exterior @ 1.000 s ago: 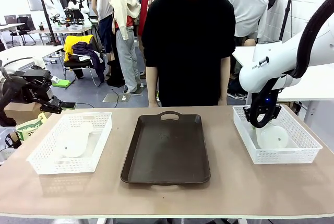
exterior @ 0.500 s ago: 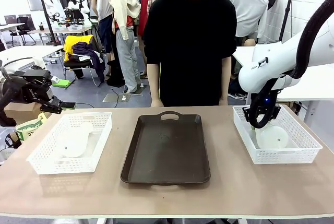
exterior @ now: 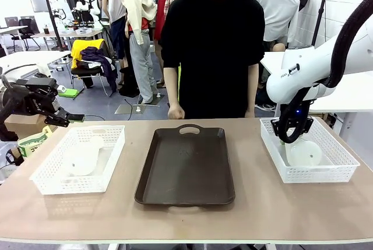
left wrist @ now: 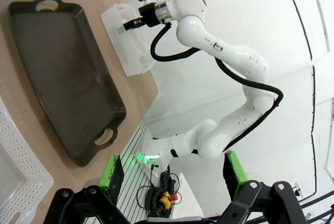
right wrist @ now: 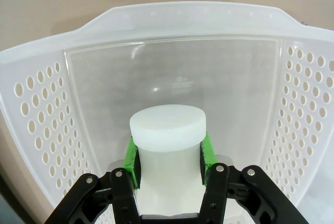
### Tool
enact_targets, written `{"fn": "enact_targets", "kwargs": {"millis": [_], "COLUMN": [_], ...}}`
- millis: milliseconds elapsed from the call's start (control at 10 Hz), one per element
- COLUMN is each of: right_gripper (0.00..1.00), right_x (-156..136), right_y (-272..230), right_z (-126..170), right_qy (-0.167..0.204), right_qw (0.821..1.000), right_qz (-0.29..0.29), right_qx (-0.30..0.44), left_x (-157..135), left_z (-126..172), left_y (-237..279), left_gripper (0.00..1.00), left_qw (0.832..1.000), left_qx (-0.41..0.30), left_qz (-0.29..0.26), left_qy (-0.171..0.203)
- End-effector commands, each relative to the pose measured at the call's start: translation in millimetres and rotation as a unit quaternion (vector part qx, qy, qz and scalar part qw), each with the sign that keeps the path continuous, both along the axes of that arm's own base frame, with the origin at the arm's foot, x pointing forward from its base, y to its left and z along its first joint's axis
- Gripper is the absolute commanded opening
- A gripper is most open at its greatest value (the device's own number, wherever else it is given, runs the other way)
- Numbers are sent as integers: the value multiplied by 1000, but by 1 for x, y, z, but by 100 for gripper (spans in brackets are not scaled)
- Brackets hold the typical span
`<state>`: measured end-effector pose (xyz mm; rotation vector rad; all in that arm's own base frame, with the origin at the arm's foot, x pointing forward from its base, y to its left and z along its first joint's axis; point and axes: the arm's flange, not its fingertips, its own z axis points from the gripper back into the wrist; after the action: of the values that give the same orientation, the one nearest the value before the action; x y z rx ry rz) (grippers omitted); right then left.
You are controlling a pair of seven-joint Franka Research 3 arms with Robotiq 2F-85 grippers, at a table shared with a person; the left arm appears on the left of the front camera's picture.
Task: Prepare the laboratory tools.
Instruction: While moving the picked Big flask to the Handle tray indicated by the person, stop as directed by the person.
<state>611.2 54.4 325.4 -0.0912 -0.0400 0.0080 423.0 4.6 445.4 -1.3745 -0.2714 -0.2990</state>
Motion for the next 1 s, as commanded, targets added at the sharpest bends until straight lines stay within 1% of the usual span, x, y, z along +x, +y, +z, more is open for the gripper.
{"fn": "enact_targets", "kwargs": {"millis": [0, 500, 600, 700, 900], "right_gripper": [0, 0, 0, 0, 0], "right_x": [0, 0, -6, -10, -19], "right_y": [0, 0, -4, -8, -18], "right_z": [-1, 0, 11, 21, 41], "right_qy": [0, 0, -8, -5, -11], "right_qw": [1000, 1000, 1000, 1000, 1000], "right_qz": [4, 0, -5, -12, -23], "right_qx": [0, 0, -1, -1, 5], "left_x": [-1, -1, -1, -1, -1], "left_z": [2, 2, 2, 2, 2], "left_y": [1, 1, 1, 1, 1], "left_gripper": [100, 100, 100, 100, 100], "left_qw": [1000, 1000, 1000, 1000, 1000], "left_qx": [-4, -4, -4, -4, -4], "left_qz": [0, 0, 0, 0, 0], "left_qy": [0, 0, 0, 0, 0]}}
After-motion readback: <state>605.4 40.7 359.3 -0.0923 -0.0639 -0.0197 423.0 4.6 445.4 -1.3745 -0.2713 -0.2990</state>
